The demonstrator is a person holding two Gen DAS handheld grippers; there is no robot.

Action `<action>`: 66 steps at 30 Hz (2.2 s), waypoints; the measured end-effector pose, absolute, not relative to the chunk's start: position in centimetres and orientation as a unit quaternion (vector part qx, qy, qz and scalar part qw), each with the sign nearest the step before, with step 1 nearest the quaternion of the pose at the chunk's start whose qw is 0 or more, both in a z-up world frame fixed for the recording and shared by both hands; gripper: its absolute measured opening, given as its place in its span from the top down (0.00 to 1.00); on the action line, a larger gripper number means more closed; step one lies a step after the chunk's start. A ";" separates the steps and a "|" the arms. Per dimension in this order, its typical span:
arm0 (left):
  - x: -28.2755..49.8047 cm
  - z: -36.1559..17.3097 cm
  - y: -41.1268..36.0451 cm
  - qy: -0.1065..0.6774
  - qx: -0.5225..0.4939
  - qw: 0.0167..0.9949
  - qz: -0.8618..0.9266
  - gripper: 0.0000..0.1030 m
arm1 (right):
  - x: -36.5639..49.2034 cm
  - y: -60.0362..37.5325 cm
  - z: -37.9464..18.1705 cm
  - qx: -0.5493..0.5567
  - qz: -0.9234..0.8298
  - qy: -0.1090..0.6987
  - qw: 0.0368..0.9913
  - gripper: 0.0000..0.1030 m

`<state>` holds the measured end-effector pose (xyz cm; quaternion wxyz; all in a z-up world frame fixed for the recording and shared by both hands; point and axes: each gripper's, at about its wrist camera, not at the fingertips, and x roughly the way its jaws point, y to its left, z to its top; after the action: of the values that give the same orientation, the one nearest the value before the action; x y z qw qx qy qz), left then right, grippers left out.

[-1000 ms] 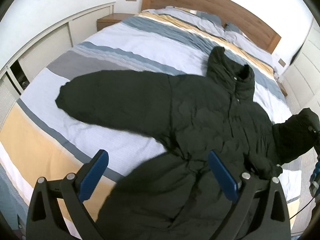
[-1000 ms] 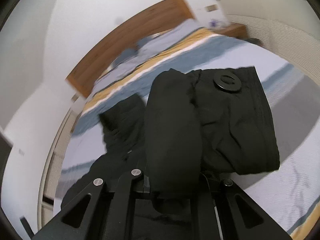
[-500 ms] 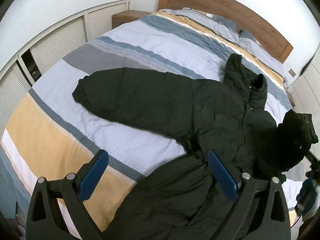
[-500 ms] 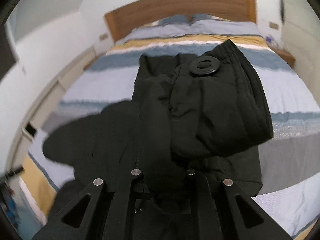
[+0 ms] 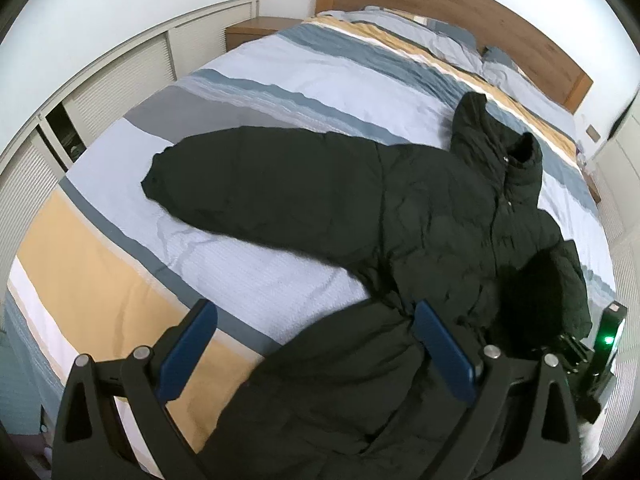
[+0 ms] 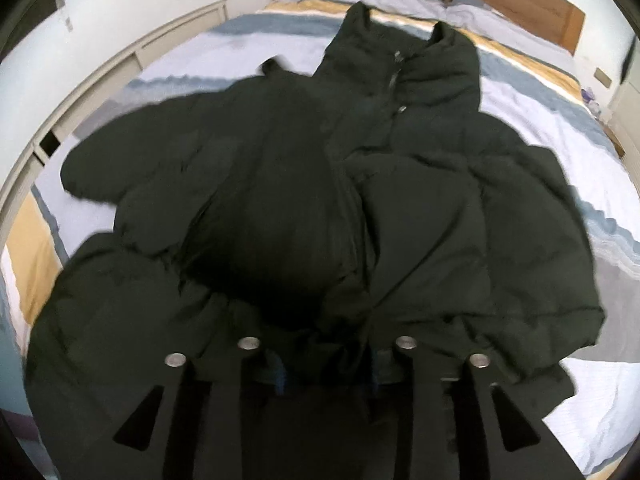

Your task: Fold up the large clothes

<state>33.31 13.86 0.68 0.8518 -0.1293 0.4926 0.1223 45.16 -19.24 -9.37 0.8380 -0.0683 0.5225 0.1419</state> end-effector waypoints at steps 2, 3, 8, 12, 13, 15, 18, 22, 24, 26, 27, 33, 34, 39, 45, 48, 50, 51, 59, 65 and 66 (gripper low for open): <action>33.4 0.5 13.2 0.495 -0.127 0.851 0.119 0.03 | 44.6 -18.2 -9.8 -0.079 0.159 0.525 0.833 0.50; 33.4 0.4 13.0 0.496 -0.127 0.851 0.118 0.03 | 44.4 -17.7 -9.8 -0.082 0.169 0.526 0.829 0.48; 33.7 0.4 11.5 0.494 -0.126 0.853 0.108 0.03 | 43.4 -16.4 -9.3 -0.072 0.202 0.527 0.822 0.36; 34.2 0.4 10.1 0.487 -0.128 0.859 0.099 0.03 | 43.1 -15.7 -7.6 -0.059 0.237 0.518 0.820 0.33; 34.4 0.4 9.7 0.485 -0.130 0.859 0.096 0.03 | 42.9 -15.6 -7.0 -0.059 0.247 0.513 0.820 0.33; 34.9 0.2 8.7 0.487 -0.135 0.859 0.087 0.03 | 42.2 -15.7 -5.7 -0.057 0.263 0.502 0.822 0.33; 35.9 -0.1 6.5 0.496 -0.129 0.856 0.062 0.03 | 41.9 -16.9 -3.8 -0.052 0.267 0.486 0.830 0.33; 37.1 -0.6 3.1 0.505 -0.106 0.856 0.030 0.03 | 42.6 -20.5 -2.1 -0.049 0.233 0.474 0.848 0.33; 37.7 -0.9 1.4 0.506 -0.098 0.857 0.017 0.03 | 43.2 -22.6 -1.6 -0.049 0.211 0.468 0.857 0.33; 38.5 -1.1 -0.5 0.506 -0.096 0.857 0.002 0.03 | 43.9 -24.5 -1.2 -0.049 0.189 0.463 0.865 0.33; 38.9 -1.2 -1.5 0.505 -0.095 0.858 -0.006 0.03 | 44.6 -25.8 -1.1 -0.051 0.171 0.461 0.870 0.33; 42.2 -2.1 -7.9 0.494 -0.077 0.865 -0.048 0.03 | 48.5 -31.2 -1.1 -0.048 0.094 0.449 0.887 0.33; 42.8 -2.4 -8.9 0.493 -0.075 0.865 -0.053 0.03 | 49.2 -31.7 -1.3 -0.047 0.087 0.448 0.888 0.33; 45.7 -5.0 -12.7 0.500 -0.068 0.861 -0.065 0.03 | 51.9 -33.2 -3.3 -0.036 0.072 0.459 0.885 0.33; 47.2 -10.6 -14.1 0.537 -0.030 0.842 -0.039 0.03 | 53.2 -33.6 -7.9 -0.034 0.070 0.493 0.867 0.33; 46.9 -13.2 -13.7 0.539 -0.021 0.841 -0.034 0.02 | 53.3 -33.8 -10.9 -0.026 0.069 0.512 0.856 0.31; 46.7 -14.3 -13.8 0.537 -0.016 0.843 -0.036 0.01 | 53.2 -33.9 -12.4 -0.020 0.068 0.518 0.853 0.30; 46.7 -14.8 -13.9 0.535 -0.013 0.844 -0.034 0.01 | 53.2 -34.0 -12.9 -0.020 0.067 0.519 0.852 0.30; 46.6 -15.2 -14.1 0.536 0.005 0.844 -0.028 0.00 | 53.3 -33.8 -14.2 -0.024 0.055 0.535 0.843 0.30; 43.9 -12.0 -13.0 0.511 0.009 0.859 -0.003 0.00 | 50.8 -32.7 -9.2 -0.023 0.061 0.501 0.863 0.30; 43.7 -12.1 -12.7 0.516 0.002 0.856 -0.003 0.00 | 50.3 -32.5 -8.7 -0.019 0.064 0.496 0.866 0.30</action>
<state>43.71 -12.67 -12.15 0.8565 0.0022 0.5162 -0.0028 50.30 -32.54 -8.68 0.8656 -0.0192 0.4962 0.0638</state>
